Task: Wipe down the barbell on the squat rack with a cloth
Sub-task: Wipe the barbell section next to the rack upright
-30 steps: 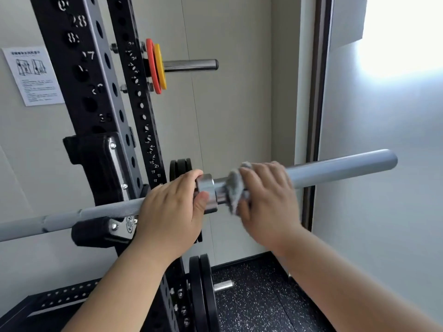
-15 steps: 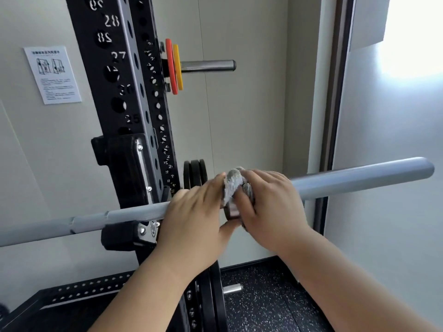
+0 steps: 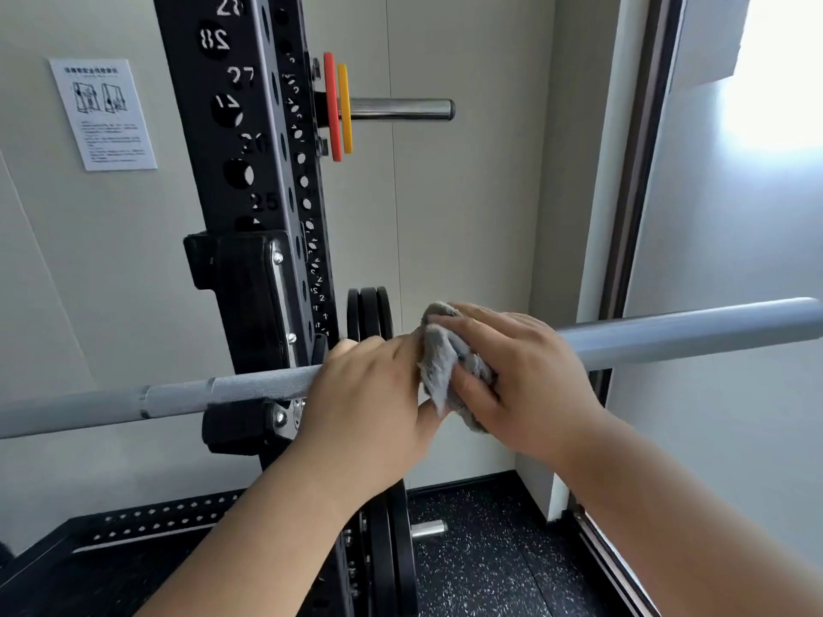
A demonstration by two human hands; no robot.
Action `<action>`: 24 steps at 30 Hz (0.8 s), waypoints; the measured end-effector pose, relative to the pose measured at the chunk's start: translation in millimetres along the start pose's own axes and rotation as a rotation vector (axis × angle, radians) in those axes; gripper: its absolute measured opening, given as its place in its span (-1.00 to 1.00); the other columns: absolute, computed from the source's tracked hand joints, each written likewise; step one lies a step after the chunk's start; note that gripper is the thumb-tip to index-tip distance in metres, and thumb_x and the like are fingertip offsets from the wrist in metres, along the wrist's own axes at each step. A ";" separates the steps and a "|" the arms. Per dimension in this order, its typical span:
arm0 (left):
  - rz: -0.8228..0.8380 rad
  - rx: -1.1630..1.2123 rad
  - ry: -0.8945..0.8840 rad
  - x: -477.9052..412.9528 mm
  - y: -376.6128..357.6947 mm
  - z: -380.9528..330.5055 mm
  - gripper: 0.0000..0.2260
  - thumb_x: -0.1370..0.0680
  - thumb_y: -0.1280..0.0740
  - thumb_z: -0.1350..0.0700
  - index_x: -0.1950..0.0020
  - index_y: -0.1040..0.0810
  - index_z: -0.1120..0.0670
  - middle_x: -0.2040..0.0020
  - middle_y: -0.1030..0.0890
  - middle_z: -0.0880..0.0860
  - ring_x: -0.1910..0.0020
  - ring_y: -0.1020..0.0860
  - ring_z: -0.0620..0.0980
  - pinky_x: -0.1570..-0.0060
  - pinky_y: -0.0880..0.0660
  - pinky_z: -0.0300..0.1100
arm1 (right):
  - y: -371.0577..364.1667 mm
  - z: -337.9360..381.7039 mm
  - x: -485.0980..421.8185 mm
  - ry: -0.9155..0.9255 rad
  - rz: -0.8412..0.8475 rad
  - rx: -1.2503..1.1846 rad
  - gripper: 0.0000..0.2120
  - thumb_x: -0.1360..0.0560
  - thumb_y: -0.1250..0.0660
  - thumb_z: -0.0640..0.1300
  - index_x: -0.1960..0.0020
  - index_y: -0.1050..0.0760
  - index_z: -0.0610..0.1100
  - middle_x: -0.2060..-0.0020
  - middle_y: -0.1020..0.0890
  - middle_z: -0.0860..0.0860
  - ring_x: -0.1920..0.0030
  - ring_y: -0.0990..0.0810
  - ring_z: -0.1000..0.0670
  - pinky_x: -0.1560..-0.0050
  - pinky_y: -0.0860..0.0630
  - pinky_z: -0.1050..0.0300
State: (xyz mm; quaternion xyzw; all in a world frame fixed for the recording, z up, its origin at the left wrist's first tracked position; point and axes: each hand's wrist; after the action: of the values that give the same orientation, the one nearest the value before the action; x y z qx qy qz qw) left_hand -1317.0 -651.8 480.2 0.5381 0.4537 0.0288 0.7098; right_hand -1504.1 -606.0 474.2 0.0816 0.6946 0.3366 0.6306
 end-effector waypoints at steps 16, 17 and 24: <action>-0.004 -0.035 -0.103 2.2 -2.9 14.0 -0.27 -0.49 -0.29 -0.35 -0.56 -0.25 -0.03 -0.48 -0.47 -0.13 -0.35 -0.54 -0.08 -0.29 -0.43 -0.03 | 7.6 -8.9 28.5 0.040 0.073 0.137 -0.52 -0.63 -0.21 0.05 -0.51 -0.47 -0.05 -0.50 -0.49 0.02 -0.52 -0.44 -0.04 -0.57 -0.28 -0.16; -0.004 -0.028 -0.105 -0.2 -1.8 14.6 -0.26 -0.51 -0.31 -0.36 -0.58 -0.23 -0.06 -0.49 -0.45 -0.14 -0.35 -0.53 -0.08 -0.31 -0.42 -0.02 | 11.2 -15.7 32.8 0.005 0.058 0.180 -0.53 -0.63 -0.20 0.04 -0.49 -0.49 -0.06 -0.47 -0.52 0.00 -0.50 -0.46 -0.06 -0.57 -0.27 -0.20; -0.005 -0.184 -0.099 -5.8 -8.2 10.2 -0.07 -0.47 -0.30 -0.42 -0.66 -0.12 0.08 -0.53 -0.44 -0.01 -0.33 -0.55 0.01 -0.24 -0.51 0.00 | -12.5 18.5 29.3 -0.175 -0.074 0.125 -0.48 -0.65 -0.15 0.05 -0.56 -0.39 -0.11 -0.52 -0.46 -0.01 -0.56 -0.37 -0.08 -0.59 -0.22 -0.25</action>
State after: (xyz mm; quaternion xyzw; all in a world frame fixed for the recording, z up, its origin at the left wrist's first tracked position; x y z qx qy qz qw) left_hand -1317.2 -665.8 477.3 0.4703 0.4148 0.0423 0.7778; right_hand -1488.6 -593.0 443.4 0.1241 0.6591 0.2605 0.6945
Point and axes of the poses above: each hand's wrist, its own x-axis away from the middle knuckle, its own y-axis out of the back of the hand, z = x × y
